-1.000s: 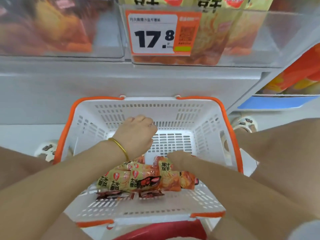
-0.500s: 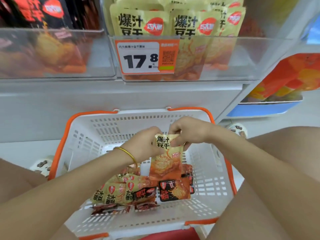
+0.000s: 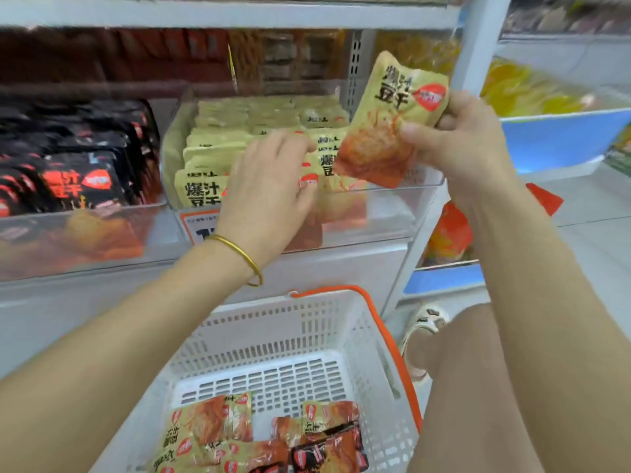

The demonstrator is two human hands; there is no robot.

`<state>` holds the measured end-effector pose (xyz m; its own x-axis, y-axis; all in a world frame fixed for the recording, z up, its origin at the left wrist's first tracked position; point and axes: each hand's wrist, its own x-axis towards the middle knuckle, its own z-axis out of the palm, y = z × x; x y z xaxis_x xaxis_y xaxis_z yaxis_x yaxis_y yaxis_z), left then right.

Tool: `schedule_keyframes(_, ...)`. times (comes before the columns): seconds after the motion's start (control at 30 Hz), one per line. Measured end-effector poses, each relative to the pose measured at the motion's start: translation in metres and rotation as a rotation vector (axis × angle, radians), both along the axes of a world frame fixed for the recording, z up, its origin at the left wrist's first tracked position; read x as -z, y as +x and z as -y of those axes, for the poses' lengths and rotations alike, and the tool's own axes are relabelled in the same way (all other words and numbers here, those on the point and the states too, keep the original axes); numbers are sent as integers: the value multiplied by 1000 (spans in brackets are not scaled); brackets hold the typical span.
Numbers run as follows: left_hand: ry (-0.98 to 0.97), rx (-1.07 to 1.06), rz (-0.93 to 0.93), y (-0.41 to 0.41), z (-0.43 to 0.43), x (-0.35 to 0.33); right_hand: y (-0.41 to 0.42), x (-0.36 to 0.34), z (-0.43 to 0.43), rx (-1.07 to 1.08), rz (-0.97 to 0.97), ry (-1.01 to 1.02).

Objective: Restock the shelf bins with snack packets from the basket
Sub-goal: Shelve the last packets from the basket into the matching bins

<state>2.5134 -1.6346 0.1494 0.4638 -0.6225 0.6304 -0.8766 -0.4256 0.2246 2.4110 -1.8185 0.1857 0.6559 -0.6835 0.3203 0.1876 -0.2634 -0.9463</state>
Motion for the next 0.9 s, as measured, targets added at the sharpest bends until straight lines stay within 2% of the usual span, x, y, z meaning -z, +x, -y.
schedule_keyframes(0.03, 68, -31, 54, 5, 3, 1, 8, -7, 6, 40, 6, -47)
schedule_keyframes(0.1, 181, -63, 100, 10, 5, 6, 25, -8, 16, 72, -108, -154)
schedule_keyframes(0.2, 316, -102, 145, 13, 6, 15, 48, 8, 23, 55, -468, -331)
schedule_keyframes(0.3, 341, -126, 191, 15, 6, 20, 64, 24, 22, 74, -728, -556)
schedule_keyframes(0.43, 321, -102, 189, 16, 6, 20, 74, 28, 14, 84, -860, -570)
schedule_keyframes(0.57, 148, -34, 234, 7, -7, 19, 68, 21, 9, 157, -861, -563)
schedule_keyframes(0.63, 29, 10, 262, -2, -25, 26, 50, 17, -3, 292, -739, -632)
schedule_keyframes(0.7, 5, 48, 228, -13, -47, 41, 25, 16, -25, 362, -554, -723)
schedule_keyframes(0.77, 121, 81, 168, -14, -72, 67, 8, 31, -53, 240, -457, -747)
schedule_keyframes(0.8, 217, 87, 123, -13, -86, 85, 5, 46, -68, 118, -503, -759)
schedule_keyframes(0.9, 535, 83, -66, -6, -120, 136, 19, 124, -108, -391, -933, -799)
